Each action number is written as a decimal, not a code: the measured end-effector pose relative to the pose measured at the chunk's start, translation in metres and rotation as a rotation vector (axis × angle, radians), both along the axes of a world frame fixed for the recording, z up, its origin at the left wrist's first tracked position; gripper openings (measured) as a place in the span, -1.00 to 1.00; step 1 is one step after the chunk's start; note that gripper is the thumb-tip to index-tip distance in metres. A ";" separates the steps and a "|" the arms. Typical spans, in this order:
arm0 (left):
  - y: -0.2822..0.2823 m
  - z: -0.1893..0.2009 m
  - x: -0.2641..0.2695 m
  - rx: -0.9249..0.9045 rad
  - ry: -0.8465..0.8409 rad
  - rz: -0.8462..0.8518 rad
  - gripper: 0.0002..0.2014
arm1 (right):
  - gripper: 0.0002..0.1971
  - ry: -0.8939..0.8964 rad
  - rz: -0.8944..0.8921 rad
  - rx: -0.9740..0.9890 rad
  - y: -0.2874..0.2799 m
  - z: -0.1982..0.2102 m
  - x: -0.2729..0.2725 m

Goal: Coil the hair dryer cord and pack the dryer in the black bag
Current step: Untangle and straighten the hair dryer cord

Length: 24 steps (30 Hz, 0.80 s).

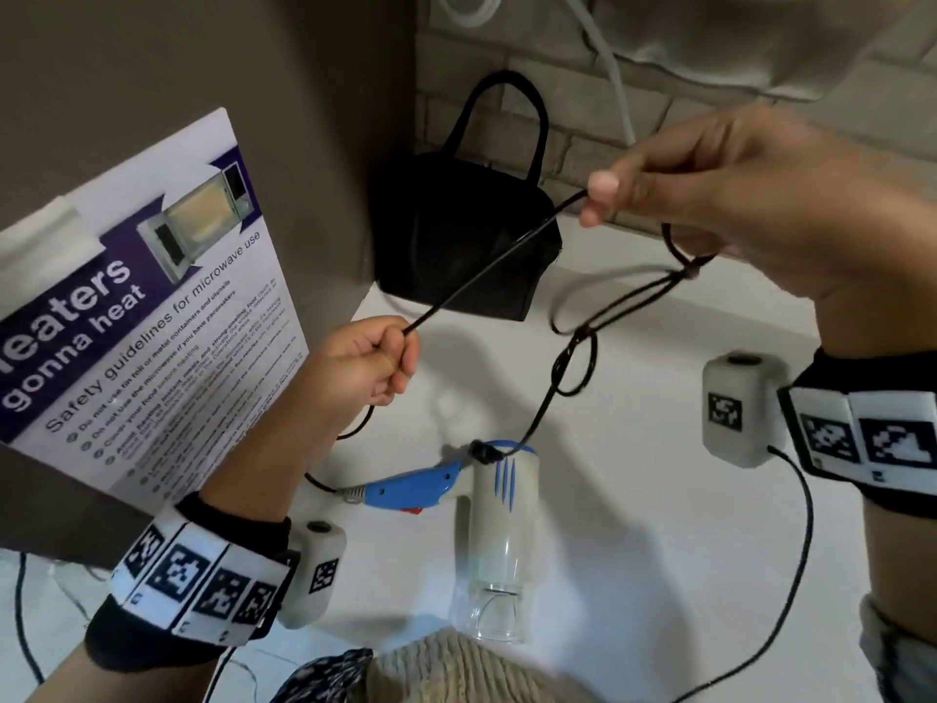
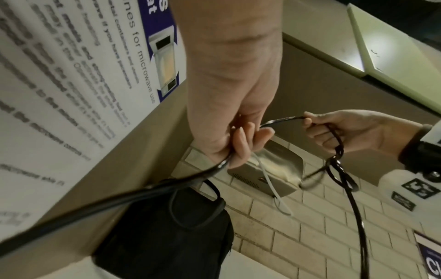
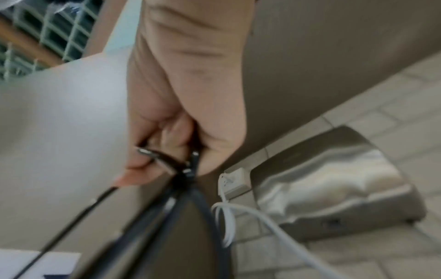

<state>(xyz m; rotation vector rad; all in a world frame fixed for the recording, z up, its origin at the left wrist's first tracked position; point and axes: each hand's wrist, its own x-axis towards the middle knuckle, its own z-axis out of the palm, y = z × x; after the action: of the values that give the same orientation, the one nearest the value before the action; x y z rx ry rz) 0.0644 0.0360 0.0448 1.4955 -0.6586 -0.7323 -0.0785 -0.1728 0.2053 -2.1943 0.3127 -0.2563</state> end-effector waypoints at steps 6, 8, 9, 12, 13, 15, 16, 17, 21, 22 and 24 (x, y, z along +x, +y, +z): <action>0.004 0.001 -0.004 -0.051 -0.137 0.015 -0.71 | -0.83 0.057 -0.013 -0.233 0.018 -0.039 0.008; 0.006 0.011 -0.009 -0.138 -0.171 0.018 -0.71 | -0.82 0.128 0.034 -0.252 0.020 -0.054 0.006; 0.007 0.017 -0.010 -0.185 -0.173 0.020 -0.69 | -0.82 0.158 0.055 -0.251 0.020 -0.059 0.006; 0.010 0.028 -0.009 -0.259 -0.154 0.022 -0.62 | -0.81 0.201 0.132 -0.172 0.021 -0.066 0.000; 0.012 0.030 -0.008 -0.261 -0.153 0.027 -0.61 | -0.81 0.191 0.143 -0.112 0.020 -0.066 -0.002; 0.015 0.032 -0.006 -0.246 -0.168 0.040 -0.61 | -0.78 0.169 0.107 0.012 0.013 -0.068 -0.004; 0.018 0.033 -0.005 -0.237 -0.183 0.046 -0.61 | -0.77 0.168 0.078 0.047 0.009 -0.071 -0.004; 0.020 0.033 -0.005 -0.228 -0.201 0.050 -0.61 | -0.76 0.175 0.051 0.064 0.003 -0.076 -0.003; 0.029 0.030 -0.006 -0.133 -0.278 0.038 -0.67 | -0.71 0.214 -0.031 0.124 -0.016 -0.110 0.002; 0.031 0.030 -0.007 -0.102 -0.288 0.044 -0.68 | -0.70 0.230 -0.042 0.129 -0.021 -0.119 0.004; 0.036 0.032 -0.009 -0.064 -0.306 0.061 -0.69 | -0.70 0.263 -0.075 0.124 -0.027 -0.136 0.007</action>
<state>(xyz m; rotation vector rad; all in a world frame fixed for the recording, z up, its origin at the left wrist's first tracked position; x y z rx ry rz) 0.0557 0.0716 0.0766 1.5761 -0.8546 -0.4345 -0.0716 -0.2003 0.0698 -2.0966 0.5434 0.0120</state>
